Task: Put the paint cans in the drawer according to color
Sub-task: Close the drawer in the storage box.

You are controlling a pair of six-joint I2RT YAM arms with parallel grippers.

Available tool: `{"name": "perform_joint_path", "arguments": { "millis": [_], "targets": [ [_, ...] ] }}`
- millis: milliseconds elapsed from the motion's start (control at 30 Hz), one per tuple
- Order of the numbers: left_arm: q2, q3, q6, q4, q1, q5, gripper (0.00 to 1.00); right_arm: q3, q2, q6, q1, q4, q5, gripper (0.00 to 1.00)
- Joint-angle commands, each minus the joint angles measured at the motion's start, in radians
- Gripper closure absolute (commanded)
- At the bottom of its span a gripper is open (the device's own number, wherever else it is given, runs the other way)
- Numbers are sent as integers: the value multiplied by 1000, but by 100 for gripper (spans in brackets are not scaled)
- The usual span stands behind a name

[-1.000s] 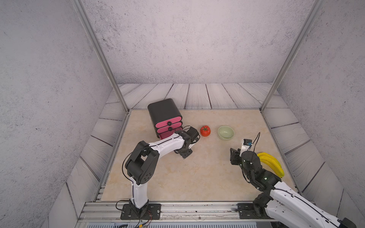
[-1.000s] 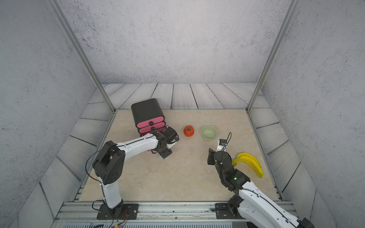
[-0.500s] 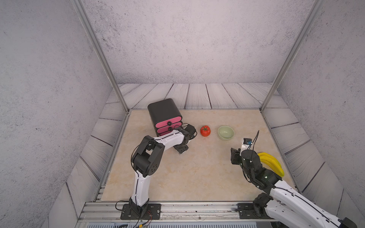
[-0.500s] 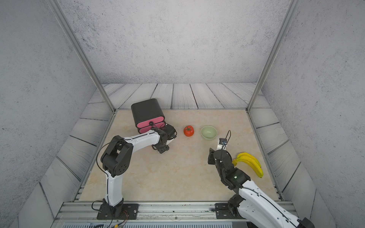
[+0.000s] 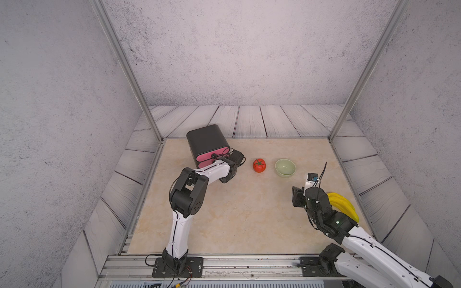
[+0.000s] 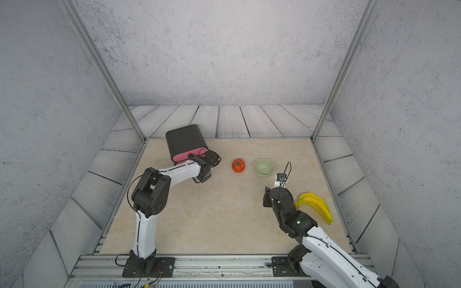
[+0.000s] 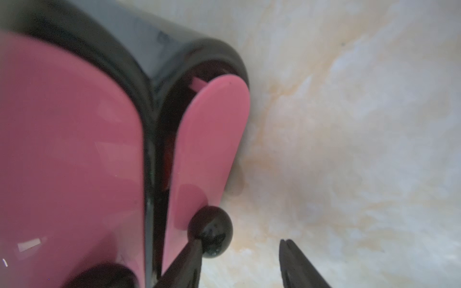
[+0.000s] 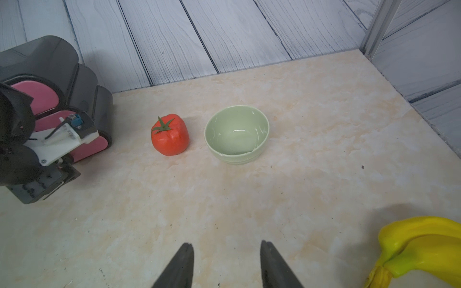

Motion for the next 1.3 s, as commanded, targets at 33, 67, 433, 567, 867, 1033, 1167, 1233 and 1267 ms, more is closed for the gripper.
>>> {"name": "perform_joint_path", "arguments": {
  "millis": [33,67,433,567,867,1033,1167,1233,1267],
  "targets": [
    [32,0,44,72,8,-35,46,28,-18,-13,-4,-42,20,52],
    [31,0,54,85,8,-37,46,29,-17,-13,-3,-42,18,52],
    [-97,-124,52,143,-43,85,47,28,-31,-22,-3,-39,29,53],
    [-192,-246,26,212,-68,98,48,16,-42,-13,-3,-33,30,53],
    [-80,-224,82,191,-61,-54,71,15,-44,-9,-4,-40,11,53],
    [-15,-153,92,162,-33,-71,81,21,-62,-10,-3,-64,13,53],
    [33,-84,89,131,-12,-65,89,32,-58,-9,-3,-75,15,53],
    [56,-58,85,121,-2,-72,89,38,-55,-9,-4,-82,17,53],
    [67,-44,82,114,3,-78,90,41,-55,-10,-4,-86,17,53]
  ]
}}
